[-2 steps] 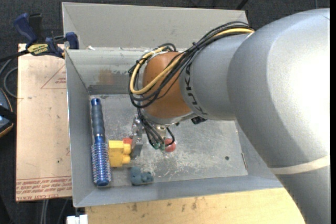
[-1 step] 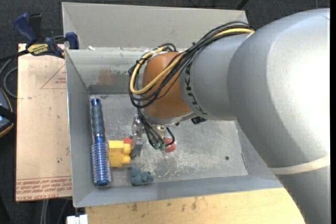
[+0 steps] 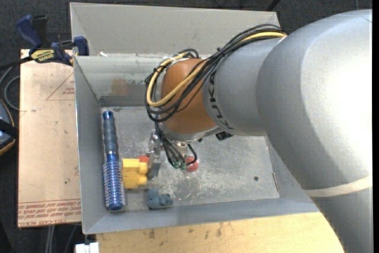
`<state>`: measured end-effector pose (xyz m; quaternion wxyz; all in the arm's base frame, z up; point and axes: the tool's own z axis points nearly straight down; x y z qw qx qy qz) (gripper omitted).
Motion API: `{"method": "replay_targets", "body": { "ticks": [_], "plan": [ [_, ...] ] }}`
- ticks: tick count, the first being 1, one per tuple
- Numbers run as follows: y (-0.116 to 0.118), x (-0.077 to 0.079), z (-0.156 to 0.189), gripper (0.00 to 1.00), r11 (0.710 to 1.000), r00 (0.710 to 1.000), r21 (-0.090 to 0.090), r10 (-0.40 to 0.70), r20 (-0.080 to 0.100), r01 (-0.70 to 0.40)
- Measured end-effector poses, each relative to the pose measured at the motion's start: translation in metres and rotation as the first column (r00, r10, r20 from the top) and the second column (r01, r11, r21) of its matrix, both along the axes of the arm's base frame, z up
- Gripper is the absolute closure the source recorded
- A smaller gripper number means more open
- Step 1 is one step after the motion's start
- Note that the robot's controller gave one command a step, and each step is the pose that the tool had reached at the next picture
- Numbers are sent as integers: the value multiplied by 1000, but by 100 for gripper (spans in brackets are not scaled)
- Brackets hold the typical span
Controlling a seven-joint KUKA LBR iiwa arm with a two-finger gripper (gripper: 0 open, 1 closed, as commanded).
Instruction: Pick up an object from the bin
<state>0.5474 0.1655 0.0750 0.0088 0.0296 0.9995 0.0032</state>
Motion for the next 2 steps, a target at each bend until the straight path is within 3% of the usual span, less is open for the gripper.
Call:
{"method": "replay_targets", "body": {
  "ticks": [2],
  "plan": [
    [0,0,0,100,1000,1000,0,0,0,0]
  ]
}}
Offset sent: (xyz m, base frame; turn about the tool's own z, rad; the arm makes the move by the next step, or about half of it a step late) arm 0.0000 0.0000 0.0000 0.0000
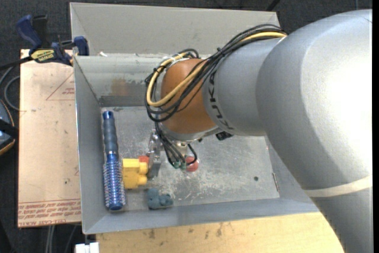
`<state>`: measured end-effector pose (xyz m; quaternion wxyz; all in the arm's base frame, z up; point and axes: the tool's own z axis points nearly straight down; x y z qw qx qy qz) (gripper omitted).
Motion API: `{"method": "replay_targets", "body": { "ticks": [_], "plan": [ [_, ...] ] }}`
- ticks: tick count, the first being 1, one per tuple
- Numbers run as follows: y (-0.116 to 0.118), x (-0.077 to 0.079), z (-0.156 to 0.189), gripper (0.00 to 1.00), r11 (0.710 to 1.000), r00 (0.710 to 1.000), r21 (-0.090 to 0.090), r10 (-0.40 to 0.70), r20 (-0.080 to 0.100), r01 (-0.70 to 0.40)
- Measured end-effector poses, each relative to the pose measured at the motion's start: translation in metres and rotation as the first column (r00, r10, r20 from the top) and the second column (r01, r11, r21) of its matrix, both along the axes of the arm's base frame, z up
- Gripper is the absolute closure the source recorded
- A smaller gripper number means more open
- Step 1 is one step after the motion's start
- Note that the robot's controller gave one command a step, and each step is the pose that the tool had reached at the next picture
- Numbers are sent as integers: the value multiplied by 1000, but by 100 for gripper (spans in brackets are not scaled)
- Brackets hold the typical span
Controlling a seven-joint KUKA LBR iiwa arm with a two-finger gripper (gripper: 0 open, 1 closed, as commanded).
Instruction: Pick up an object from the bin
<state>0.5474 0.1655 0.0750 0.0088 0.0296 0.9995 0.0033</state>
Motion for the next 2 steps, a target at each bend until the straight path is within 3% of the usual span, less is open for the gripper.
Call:
{"method": "replay_targets", "body": {
  "ticks": [1,2],
  "plan": [
    [1,-4,-2,0,1000,1000,-2,2,-13,-2],
    [0,0,0,100,1000,1000,-1,1,-1,-1]
  ]
}}
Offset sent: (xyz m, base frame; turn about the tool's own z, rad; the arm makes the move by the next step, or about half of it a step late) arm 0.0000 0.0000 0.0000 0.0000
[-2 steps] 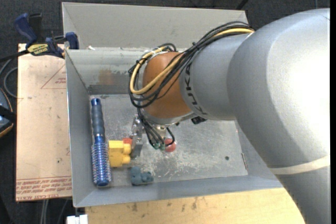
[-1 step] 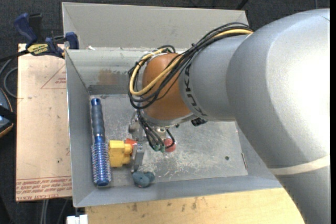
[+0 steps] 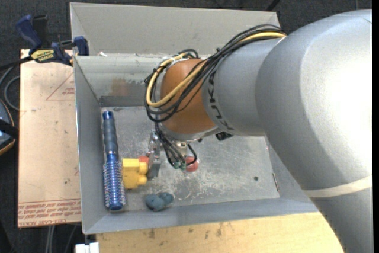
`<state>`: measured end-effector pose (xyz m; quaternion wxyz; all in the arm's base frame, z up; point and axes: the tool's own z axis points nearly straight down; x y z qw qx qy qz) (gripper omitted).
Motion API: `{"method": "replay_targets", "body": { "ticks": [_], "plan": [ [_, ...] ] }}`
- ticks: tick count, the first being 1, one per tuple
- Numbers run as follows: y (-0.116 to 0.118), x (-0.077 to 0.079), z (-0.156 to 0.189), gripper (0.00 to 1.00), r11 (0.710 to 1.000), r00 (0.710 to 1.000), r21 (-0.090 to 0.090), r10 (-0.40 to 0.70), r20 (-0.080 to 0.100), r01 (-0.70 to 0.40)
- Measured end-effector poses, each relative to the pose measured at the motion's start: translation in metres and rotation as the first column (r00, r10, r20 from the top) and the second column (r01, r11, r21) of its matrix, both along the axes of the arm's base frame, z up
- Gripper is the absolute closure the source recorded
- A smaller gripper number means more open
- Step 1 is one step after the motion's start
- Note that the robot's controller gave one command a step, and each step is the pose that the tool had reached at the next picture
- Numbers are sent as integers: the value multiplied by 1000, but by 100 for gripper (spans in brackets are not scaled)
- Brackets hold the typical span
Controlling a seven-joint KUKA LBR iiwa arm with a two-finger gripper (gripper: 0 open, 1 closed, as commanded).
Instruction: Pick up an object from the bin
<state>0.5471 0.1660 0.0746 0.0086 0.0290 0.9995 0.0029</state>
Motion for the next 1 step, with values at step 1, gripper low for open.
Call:
{"method": "replay_targets", "body": {
  "ticks": [1],
  "plan": [
    [0,0,0,100,1000,1000,0,0,0,0]
  ]
}}
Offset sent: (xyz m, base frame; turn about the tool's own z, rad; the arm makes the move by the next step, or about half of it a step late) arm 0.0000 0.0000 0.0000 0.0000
